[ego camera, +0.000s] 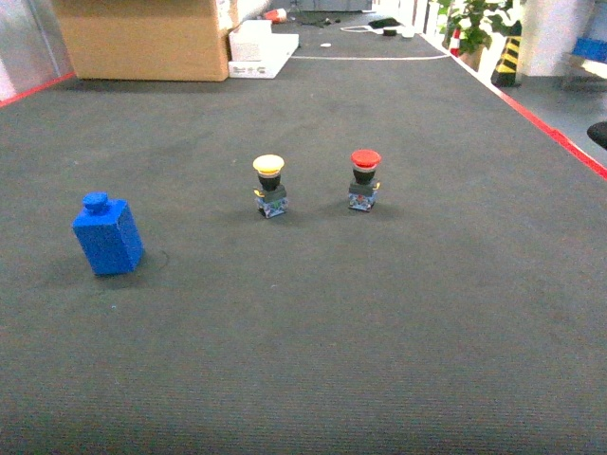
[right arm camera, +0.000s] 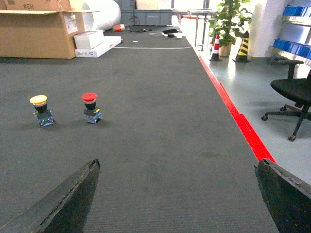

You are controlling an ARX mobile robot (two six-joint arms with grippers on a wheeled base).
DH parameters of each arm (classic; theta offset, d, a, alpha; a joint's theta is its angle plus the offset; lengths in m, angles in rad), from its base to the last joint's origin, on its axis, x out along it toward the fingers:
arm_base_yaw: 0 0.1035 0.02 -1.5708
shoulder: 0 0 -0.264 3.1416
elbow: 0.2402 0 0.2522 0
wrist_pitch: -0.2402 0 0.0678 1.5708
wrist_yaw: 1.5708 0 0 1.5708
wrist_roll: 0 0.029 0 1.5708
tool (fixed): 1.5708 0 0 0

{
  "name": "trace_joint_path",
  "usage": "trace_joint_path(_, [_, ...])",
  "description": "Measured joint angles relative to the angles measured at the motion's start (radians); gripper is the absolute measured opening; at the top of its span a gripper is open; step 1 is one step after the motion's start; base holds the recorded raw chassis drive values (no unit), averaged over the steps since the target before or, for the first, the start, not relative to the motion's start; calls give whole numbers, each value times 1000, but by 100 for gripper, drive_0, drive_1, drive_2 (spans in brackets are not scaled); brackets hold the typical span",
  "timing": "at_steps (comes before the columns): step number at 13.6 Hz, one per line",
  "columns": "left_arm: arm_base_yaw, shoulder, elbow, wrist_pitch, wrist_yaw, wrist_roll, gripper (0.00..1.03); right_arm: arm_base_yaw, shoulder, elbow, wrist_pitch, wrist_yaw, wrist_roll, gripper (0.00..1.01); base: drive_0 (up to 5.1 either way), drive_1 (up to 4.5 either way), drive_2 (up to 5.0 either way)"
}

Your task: Pick blue part to blue bin on bottom shelf

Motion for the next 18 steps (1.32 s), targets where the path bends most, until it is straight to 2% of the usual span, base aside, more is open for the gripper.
trace_joint_path(2, [0,0,0,0,0,0,98,0,0,0,0,0,0,98,0,0,0])
trace_joint_path(3, [-26,17,12,-47,-71,-14,98,0,0,0,0,0,0,98,0,0,0])
trace_joint_path(4, [-122,181,14,61,-227,-48,98,0,0,0,-1,0,0,98,0,0,0])
trace_joint_path(5, [-173,399,12,236,-284,-69,98,0,0,0,0,-1,0,98,0,0,0])
trace_joint_path(6, [-188,635,22,446,-301,-72,98,0,0,0,0,0,0,98,0,0,0])
trace_joint_path(7, [-194,904,89,659,-273,-70,98,0,0,0,0,0,0,98,0,0,0])
trace_joint_path(8, [-194,1060,156,772,-253,-62,98,0,0,0,0,0,0,98,0,0,0])
trace_joint_path(9, [-188,1314,285,909,-215,-52,98,0,0,0,-1,0,0,98,0,0,0])
trace_joint_path(11, [-145,1664,434,950,-209,-49,98,0,0,0,0,0,0,98,0,0,0])
trace_joint_path(14, [-106,1867,543,996,-201,-44,98,0,0,0,0,0,0,98,0,0,0])
trace_joint_path(18, [-96,2019,650,1001,-182,-45,98,0,0,0,0,0,0,98,0,0,0])
